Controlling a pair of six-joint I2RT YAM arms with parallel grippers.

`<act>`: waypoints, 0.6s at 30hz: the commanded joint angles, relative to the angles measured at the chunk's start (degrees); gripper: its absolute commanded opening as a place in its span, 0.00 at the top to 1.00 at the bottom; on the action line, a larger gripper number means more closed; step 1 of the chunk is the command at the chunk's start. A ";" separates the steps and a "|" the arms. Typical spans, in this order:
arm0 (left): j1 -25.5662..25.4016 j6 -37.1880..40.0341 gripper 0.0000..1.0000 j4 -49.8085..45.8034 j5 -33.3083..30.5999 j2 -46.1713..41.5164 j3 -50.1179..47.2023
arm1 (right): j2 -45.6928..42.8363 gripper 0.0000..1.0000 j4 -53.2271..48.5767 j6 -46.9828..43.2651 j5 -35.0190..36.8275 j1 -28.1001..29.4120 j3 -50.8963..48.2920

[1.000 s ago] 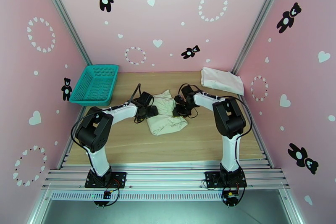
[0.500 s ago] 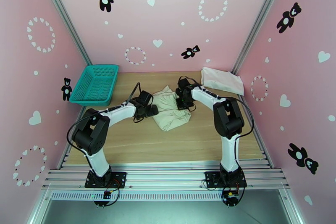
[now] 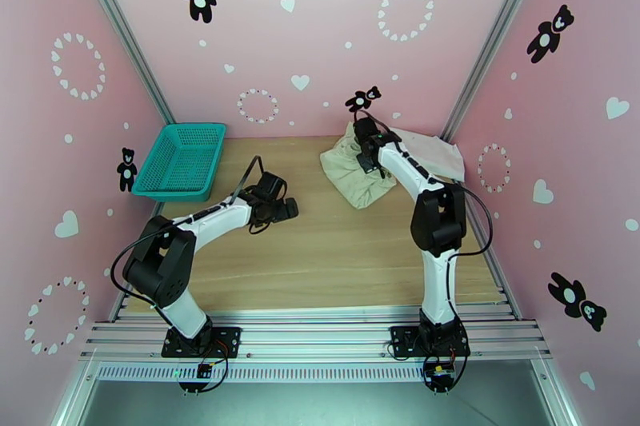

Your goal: Fold and stack the mixed laundry pile

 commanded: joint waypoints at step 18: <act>0.46 0.97 0.06 -1.37 -0.77 3.32 1.27 | -2.04 1.00 5.64 -3.54 -12.22 -17.15 9.86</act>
